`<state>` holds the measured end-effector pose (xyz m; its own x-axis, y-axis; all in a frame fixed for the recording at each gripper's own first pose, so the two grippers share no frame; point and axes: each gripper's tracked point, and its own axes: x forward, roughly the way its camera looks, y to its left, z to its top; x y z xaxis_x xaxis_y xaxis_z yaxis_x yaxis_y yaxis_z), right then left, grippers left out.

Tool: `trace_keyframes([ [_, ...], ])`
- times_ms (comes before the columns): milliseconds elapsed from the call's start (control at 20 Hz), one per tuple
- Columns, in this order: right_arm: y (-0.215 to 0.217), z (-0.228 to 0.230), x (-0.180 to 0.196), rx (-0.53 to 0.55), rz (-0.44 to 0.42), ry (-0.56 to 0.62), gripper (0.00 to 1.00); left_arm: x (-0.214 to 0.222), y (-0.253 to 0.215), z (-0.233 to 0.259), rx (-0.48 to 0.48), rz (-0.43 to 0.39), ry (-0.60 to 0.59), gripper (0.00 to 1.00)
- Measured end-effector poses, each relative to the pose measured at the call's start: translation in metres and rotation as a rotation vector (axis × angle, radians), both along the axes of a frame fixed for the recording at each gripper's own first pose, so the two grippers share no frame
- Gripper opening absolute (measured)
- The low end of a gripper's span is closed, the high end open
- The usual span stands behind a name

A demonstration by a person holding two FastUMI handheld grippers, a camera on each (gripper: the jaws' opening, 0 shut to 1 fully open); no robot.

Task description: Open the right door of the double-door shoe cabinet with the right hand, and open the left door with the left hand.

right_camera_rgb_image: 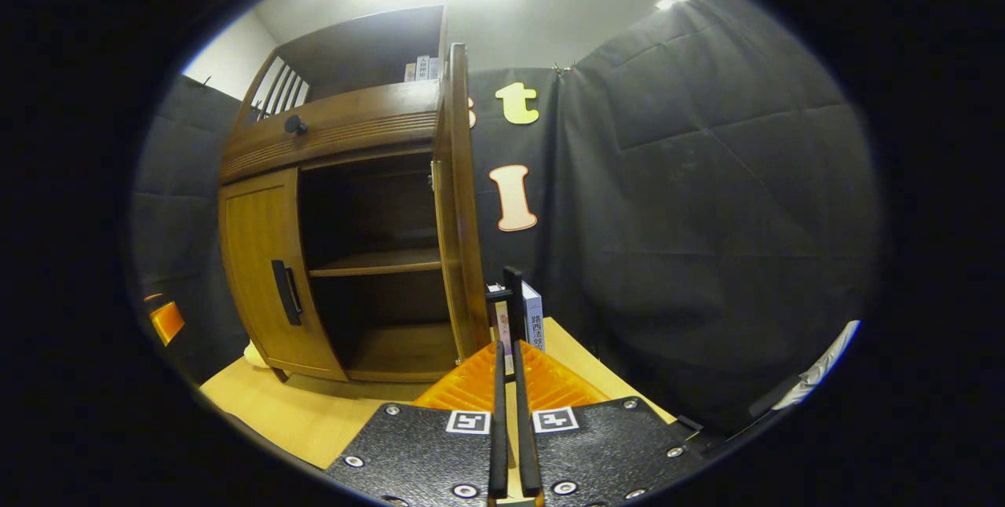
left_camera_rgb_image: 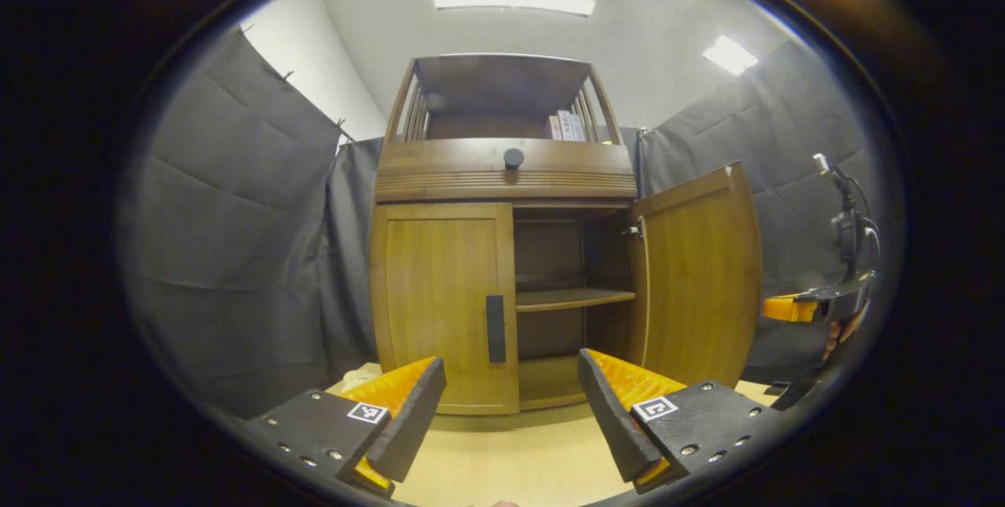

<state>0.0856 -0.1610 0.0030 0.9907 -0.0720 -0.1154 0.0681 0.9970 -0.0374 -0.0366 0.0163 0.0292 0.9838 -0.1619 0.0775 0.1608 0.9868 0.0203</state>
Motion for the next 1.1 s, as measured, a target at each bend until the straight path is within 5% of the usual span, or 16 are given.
trace_keyframes([
  [200, 0.023, 0.02, -0.018, 0.003, 0.055, -0.041, 0.18, 0.001, -0.001, 0.0, 0.022, 0.002, -0.017, 0.93],
  [350, 0.035, 0.029, -0.036, -0.022, 0.08, -0.079, 0.7, 0.002, 0.0, 0.0, 0.024, 0.004, -0.017, 0.89],
  [400, 0.04, 0.032, -0.042, -0.034, 0.087, -0.089, 0.87, 0.003, 0.0, -0.001, 0.024, 0.007, -0.017, 1.0],
  [450, 0.045, 0.034, -0.045, -0.045, 0.097, -0.096, 0.94, 0.004, 0.0, -0.002, 0.024, 0.01, -0.017, 0.89],
  [500, 0.05, 0.036, -0.049, -0.056, 0.109, -0.099, 0.94, 0.004, -0.001, -0.003, 0.025, 0.013, -0.016, 0.96],
  [1100, 0.06, 0.02, -0.065, -0.055, 0.102, -0.069, 0.92, 0.018, -0.014, -0.02, -0.027, -0.03, 0.034, 1.0],
])
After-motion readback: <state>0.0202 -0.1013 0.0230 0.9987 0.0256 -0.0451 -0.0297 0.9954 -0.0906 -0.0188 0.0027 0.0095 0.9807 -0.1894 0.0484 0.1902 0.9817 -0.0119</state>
